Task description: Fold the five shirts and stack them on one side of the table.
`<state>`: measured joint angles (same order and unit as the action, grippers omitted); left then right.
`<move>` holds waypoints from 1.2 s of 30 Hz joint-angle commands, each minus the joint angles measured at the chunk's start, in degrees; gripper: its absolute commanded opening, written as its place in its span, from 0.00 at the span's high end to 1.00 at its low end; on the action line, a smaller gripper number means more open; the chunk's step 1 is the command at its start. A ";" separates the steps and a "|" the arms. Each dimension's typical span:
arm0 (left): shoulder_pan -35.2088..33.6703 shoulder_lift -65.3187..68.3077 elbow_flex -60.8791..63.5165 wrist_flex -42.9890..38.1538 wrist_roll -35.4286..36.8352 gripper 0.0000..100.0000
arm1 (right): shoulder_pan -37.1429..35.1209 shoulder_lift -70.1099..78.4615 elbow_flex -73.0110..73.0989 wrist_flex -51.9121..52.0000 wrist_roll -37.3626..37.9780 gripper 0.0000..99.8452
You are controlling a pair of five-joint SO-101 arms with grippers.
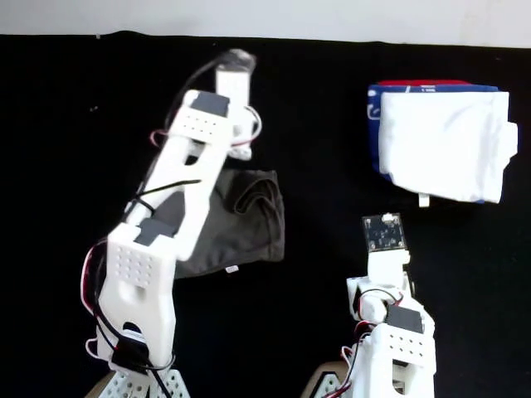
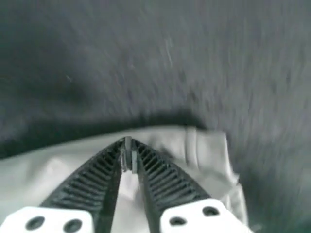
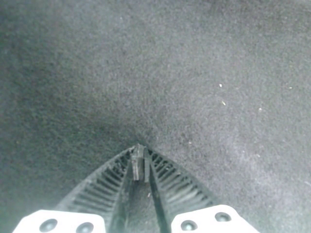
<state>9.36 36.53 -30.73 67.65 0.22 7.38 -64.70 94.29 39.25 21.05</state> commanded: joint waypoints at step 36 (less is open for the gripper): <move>2.33 -7.25 2.77 2.73 -9.23 0.99 | 1.45 0.04 1.01 -1.27 -0.44 0.99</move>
<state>14.90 32.75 -25.71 76.26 -9.71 7.38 -64.70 94.29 39.16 21.05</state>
